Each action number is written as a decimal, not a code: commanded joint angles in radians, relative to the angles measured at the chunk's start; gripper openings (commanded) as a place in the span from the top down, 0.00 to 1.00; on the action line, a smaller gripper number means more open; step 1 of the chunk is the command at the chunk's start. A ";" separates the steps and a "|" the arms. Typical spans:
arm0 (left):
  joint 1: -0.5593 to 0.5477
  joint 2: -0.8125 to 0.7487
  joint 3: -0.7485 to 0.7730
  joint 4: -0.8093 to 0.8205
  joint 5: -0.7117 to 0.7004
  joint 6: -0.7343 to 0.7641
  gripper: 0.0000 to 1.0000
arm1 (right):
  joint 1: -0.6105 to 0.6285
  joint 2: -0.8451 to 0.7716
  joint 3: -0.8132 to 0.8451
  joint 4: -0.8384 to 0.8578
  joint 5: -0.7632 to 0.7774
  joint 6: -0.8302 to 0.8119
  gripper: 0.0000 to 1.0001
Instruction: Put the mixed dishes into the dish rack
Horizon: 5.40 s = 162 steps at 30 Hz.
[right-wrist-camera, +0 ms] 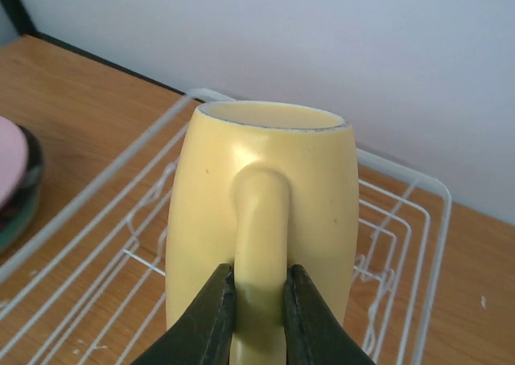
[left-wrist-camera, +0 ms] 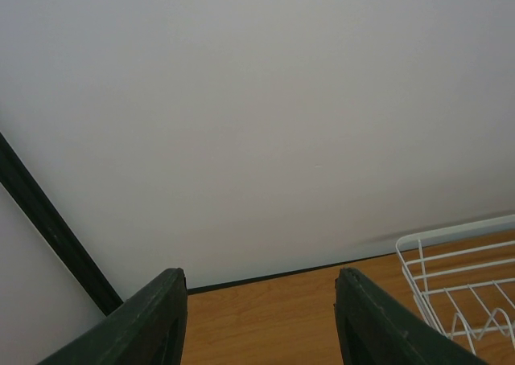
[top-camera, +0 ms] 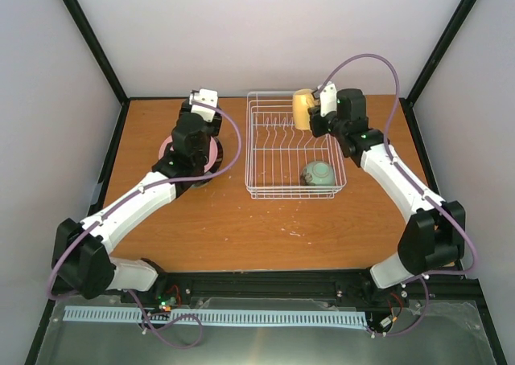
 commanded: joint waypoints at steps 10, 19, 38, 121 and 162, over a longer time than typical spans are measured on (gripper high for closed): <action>0.009 0.030 0.051 -0.124 0.025 -0.105 0.49 | 0.123 -0.145 -0.324 0.322 -0.217 -0.013 0.97; 0.009 0.021 0.075 -0.209 0.017 -0.153 0.50 | 0.138 -0.061 -0.343 0.415 -0.238 0.008 0.97; 0.009 -0.014 0.013 -0.250 -0.031 -0.181 0.50 | 0.150 0.158 -0.309 0.391 -0.344 0.037 0.96; 0.050 0.019 -0.102 -0.134 -0.023 -0.011 0.51 | 0.049 0.587 0.131 -0.388 -0.589 0.018 0.64; 0.058 -0.008 -0.112 -0.197 -0.044 -0.081 0.51 | 0.103 0.027 -0.176 0.186 0.004 0.007 0.97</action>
